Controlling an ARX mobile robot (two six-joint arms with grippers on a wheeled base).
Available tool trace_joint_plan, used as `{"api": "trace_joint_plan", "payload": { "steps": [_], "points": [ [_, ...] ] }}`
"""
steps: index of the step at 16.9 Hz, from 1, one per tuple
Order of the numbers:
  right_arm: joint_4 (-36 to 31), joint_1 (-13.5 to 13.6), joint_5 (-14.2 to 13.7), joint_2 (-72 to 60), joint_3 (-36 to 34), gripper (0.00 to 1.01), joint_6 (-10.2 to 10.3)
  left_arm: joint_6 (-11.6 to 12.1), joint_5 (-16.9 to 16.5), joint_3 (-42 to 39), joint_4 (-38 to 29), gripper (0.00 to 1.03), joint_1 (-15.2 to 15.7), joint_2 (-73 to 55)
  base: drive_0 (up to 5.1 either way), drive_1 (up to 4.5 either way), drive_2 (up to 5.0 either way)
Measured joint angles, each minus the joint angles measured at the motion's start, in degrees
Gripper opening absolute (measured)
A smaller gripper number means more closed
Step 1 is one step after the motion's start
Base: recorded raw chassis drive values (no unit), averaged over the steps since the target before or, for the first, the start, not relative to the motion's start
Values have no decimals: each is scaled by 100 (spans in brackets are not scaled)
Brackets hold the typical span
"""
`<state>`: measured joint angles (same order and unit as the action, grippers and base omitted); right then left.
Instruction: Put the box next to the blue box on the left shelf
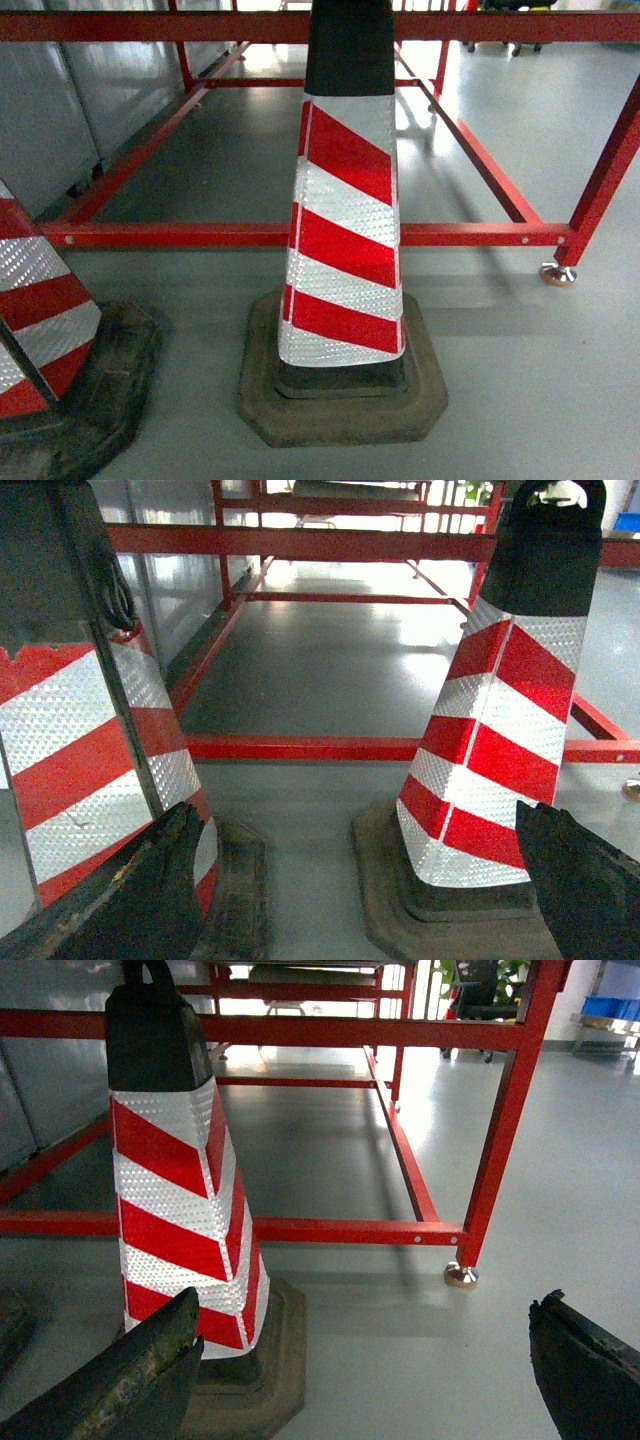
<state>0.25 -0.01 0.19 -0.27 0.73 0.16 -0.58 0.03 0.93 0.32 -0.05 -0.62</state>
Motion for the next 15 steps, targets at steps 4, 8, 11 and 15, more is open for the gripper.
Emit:
{"api": "trace_joint_plan", "payload": {
  "steps": [4,8,11,15],
  "points": [
    [0,0,2,0,0,98,0,0,2,0,0,98,0,0,0,0,0],
    [0,0,2,0,0,98,0,0,2,0,2,98,0,0,0,0,0],
    [20,0,0,0,0,98,0,0,-11,0,24,98,0,0,0,0,0],
    [9,0,-13,0,0,98,-2,7,13,0,4,98,0,0,0,0,0]
  ]
}}
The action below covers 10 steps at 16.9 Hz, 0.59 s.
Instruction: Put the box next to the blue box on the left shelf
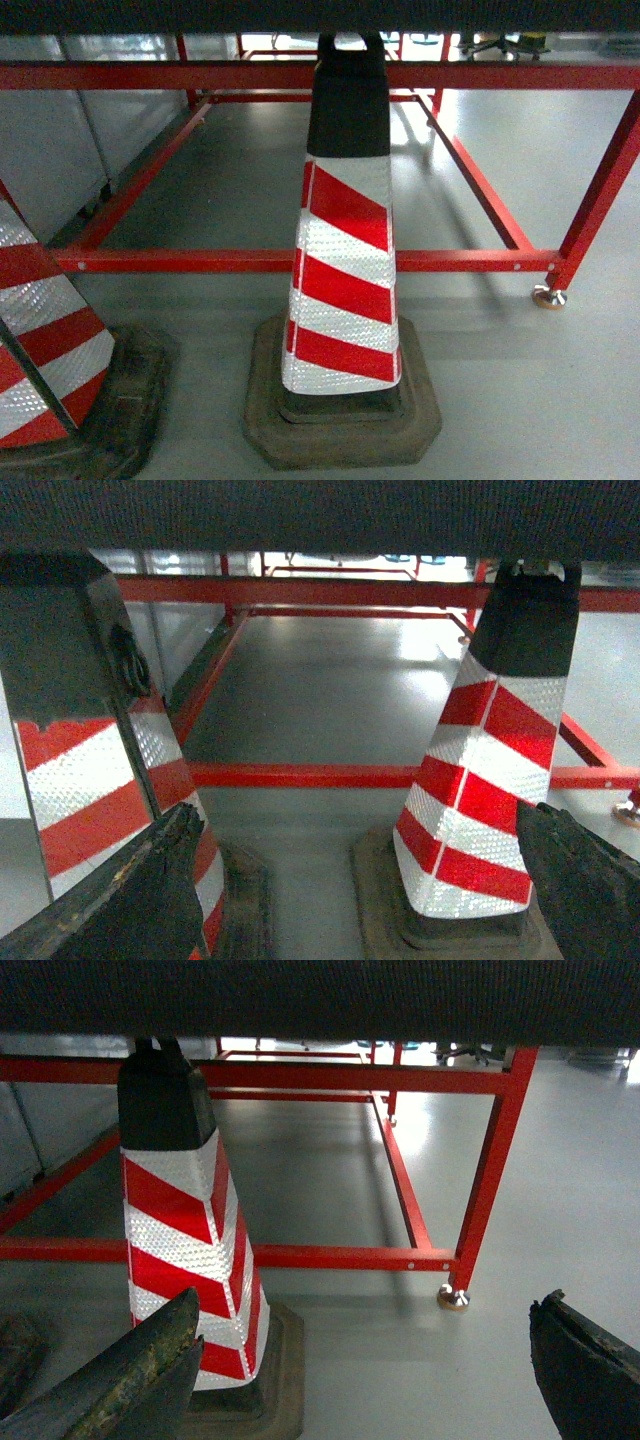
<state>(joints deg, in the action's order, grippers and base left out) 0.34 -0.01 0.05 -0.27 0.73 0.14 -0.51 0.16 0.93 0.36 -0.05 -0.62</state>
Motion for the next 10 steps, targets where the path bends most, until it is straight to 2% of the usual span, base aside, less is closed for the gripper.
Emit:
{"api": "trace_joint_plan", "payload": {
  "steps": [10],
  "points": [
    [2,0,-9,0,0,98,4,52,-15,0,0,98,0,0,0,0,0]
  ]
}}
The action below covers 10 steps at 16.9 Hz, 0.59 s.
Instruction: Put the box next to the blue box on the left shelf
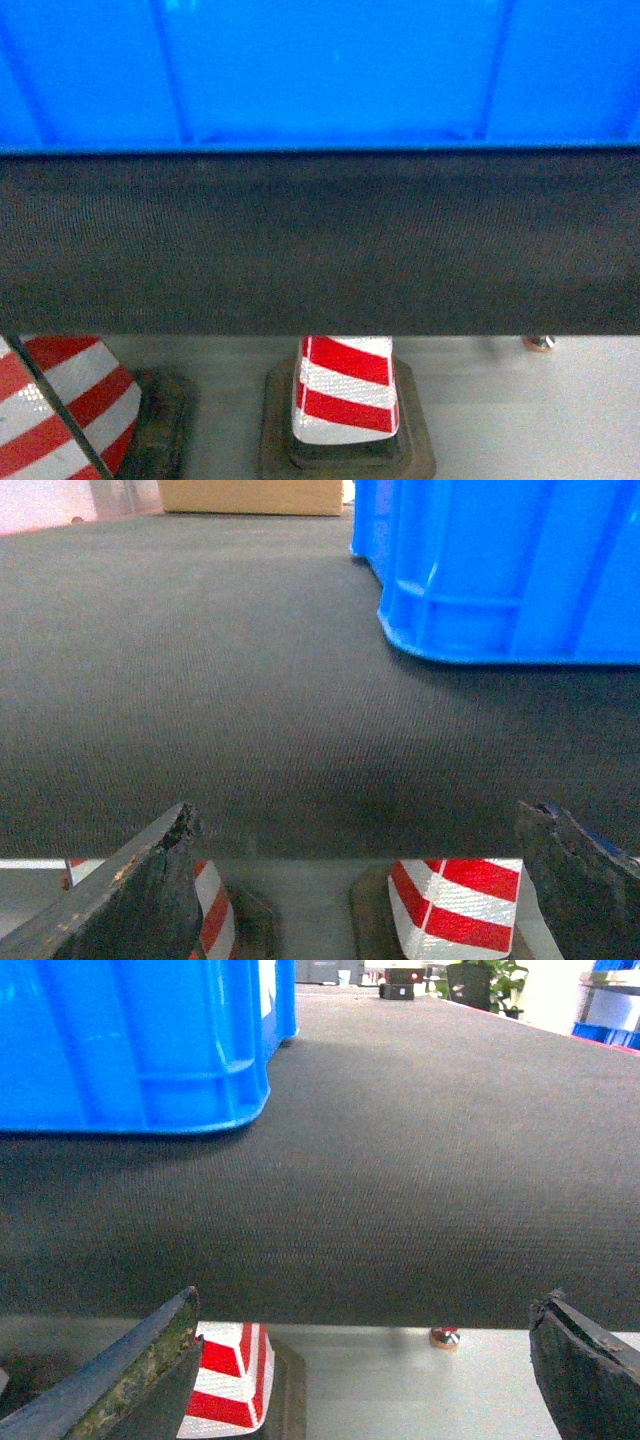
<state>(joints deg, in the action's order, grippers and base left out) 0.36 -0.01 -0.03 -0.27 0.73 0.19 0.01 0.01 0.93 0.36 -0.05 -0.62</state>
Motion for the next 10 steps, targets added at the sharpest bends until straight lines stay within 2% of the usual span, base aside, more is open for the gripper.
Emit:
{"api": "trace_joint_plan", "payload": {
  "steps": [10],
  "points": [
    [-17,0,4,0,2,98,-7,2,0,0,-9,98,0,0,0,0,0]
  ]
}}
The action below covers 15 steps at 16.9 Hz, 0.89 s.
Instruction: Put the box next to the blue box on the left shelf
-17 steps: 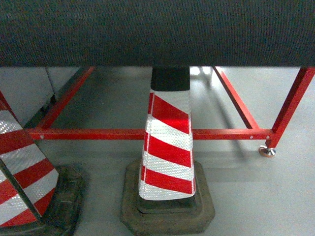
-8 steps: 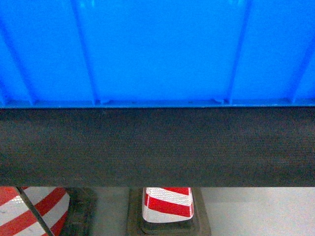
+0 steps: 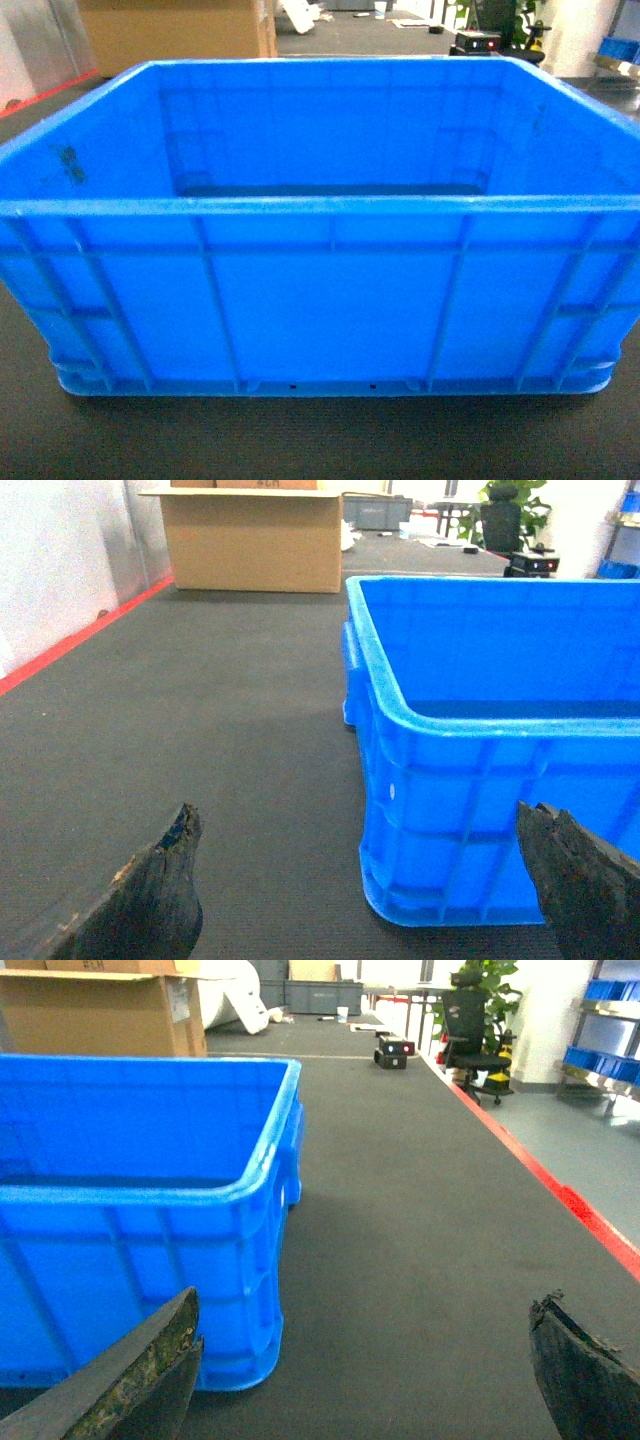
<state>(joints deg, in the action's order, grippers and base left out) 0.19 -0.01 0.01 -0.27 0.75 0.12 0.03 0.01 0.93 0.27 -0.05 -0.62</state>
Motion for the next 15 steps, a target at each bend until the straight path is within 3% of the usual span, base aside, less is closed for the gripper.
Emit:
{"api": "trace_joint_plan", "payload": {
  "steps": [15],
  "points": [
    [15,0,-2,0,0,98,2,0,2,0,4,98,0,0,0,0,0]
  ]
}}
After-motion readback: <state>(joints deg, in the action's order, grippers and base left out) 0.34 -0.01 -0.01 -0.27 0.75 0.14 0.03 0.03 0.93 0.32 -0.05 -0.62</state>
